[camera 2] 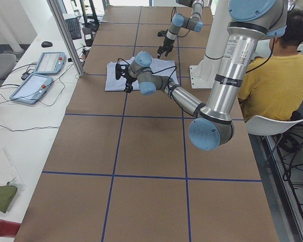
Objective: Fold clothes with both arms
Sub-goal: 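Move the right gripper to the shirt corner nearest the robot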
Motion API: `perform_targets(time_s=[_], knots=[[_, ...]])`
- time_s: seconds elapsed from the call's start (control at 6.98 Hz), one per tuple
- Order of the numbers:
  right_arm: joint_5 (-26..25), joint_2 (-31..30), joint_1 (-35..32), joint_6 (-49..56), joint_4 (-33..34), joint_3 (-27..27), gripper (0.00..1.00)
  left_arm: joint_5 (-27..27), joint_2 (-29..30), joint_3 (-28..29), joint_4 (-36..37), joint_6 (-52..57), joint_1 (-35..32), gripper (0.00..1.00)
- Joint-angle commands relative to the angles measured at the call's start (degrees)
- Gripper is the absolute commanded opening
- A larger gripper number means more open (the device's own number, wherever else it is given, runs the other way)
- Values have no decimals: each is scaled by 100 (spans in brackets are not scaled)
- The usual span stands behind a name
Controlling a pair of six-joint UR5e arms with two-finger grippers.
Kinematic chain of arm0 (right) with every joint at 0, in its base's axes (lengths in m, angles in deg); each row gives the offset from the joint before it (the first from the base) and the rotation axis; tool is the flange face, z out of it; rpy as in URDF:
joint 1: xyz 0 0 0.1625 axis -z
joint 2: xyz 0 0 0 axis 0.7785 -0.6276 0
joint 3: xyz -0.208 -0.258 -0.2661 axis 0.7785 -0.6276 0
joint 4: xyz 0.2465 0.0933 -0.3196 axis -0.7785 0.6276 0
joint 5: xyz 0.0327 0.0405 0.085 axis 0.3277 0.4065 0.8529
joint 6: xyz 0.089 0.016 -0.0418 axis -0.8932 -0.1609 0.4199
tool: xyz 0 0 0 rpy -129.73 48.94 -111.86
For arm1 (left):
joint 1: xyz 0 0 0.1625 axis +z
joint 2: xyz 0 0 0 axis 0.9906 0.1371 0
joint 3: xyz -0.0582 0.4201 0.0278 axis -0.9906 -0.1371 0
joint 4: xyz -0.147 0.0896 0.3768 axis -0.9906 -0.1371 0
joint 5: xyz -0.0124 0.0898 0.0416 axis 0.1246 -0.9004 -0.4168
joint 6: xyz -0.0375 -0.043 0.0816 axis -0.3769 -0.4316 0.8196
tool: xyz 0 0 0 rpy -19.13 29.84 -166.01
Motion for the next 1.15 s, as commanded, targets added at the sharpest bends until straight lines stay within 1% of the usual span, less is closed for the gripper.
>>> perform_targets(time_s=[0.0, 0.14, 0.29, 0.43, 0.72, 0.86, 1.0], knots=[[-364, -97, 222, -552, -34, 45, 100, -3, 1, 93, -6, 3, 5, 100], [-634, -114, 422, -858, -34, 45, 100, -3, 10, 242, -58, 12, 5, 100], [-715, -210, 607, -1157, -34, 45, 100, -3, 1, 243, -58, 12, 5, 100], [-698, -220, 652, -1491, -34, 45, 99, -3, 1, 243, -58, 21, 5, 100], [-672, -386, 697, -1774, -34, 18, 96, -3, 19, 217, -58, -14, 5, 100], [-672, -404, 714, -1836, -34, -43, 90, -3, 19, 208, -58, -15, 5, 100], [-663, -404, 749, -1837, -43, -43, 90, -3, 19, 191, -58, -84, 5, 100]])
